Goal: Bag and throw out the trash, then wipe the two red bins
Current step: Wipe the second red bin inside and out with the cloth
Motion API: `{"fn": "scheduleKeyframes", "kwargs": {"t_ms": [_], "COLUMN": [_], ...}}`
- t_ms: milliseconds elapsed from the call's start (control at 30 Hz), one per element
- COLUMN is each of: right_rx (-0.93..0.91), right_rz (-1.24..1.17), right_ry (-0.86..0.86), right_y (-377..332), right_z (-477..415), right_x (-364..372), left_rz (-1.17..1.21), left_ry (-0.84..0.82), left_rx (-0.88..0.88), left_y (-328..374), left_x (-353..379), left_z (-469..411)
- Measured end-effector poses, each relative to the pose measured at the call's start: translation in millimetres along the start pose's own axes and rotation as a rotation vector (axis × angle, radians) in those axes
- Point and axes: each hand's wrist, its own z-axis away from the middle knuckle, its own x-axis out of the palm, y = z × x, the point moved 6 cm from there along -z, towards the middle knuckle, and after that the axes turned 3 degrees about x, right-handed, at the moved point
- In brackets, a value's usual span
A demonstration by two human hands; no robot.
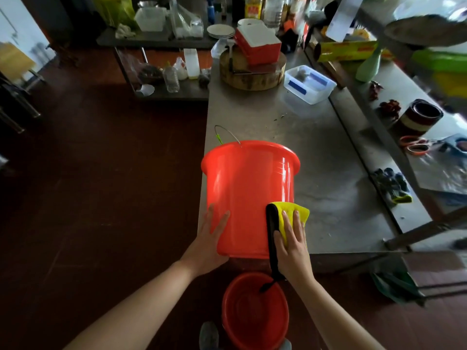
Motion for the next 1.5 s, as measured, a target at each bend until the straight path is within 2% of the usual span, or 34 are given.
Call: {"fn": "scheduleKeyframes", "kwargs": {"t_ms": [100, 267, 367, 433, 567, 800, 933, 1100, 1267, 1333, 1400, 1500], "right_rx": [0.036, 0.04, 0.07, 0.081, -0.066, -0.209, -0.319, -0.46, -0.495, -0.477, -0.395, -0.179], "right_rz": [-0.04, -0.059, -0.103, -0.091, 0.036, 0.369, 0.509, 0.683, 0.675, 0.528, 0.358, 0.334], "right_ry": [-0.007, -0.005, -0.011, -0.024, -0.018, -0.017, -0.064, -0.186, -0.265, -0.224, -0.1, -0.031], "right_y": [10, 23, 33, 33, 20, -28, -60, -96, -112, -113, -103, -67], "right_z": [2, 2, 2, 2, 6, 7, 2, -21, -55, -61, -64, -68], "right_x": [-7, -14, -14, -14, -15, -4, 15, 38, 27, 14, -3, -16], "left_rz": [0.148, 0.398, 0.59, 0.606, 0.639, 0.712, 0.688, 0.678, 0.692, 0.695, 0.69, 0.693], "left_ry": [0.062, -0.022, 0.093, 0.116, 0.109, 0.231, 0.264, 0.228, 0.236, 0.242, 0.246, 0.25], "left_rx": [-0.045, -0.165, -0.181, -0.192, -0.177, -0.257, -0.245, -0.251, -0.221, -0.241, -0.249, -0.272], "left_y": [-6, -14, -11, -12, -15, -18, -15, -4, 4, 3, 1, 0], "left_x": [9, 33, 32, 32, 36, 40, 37, 33, 25, 24, 23, 23], "left_z": [12, 26, 18, 14, 11, 16, 19, 21, 15, 15, 14, 14]}}
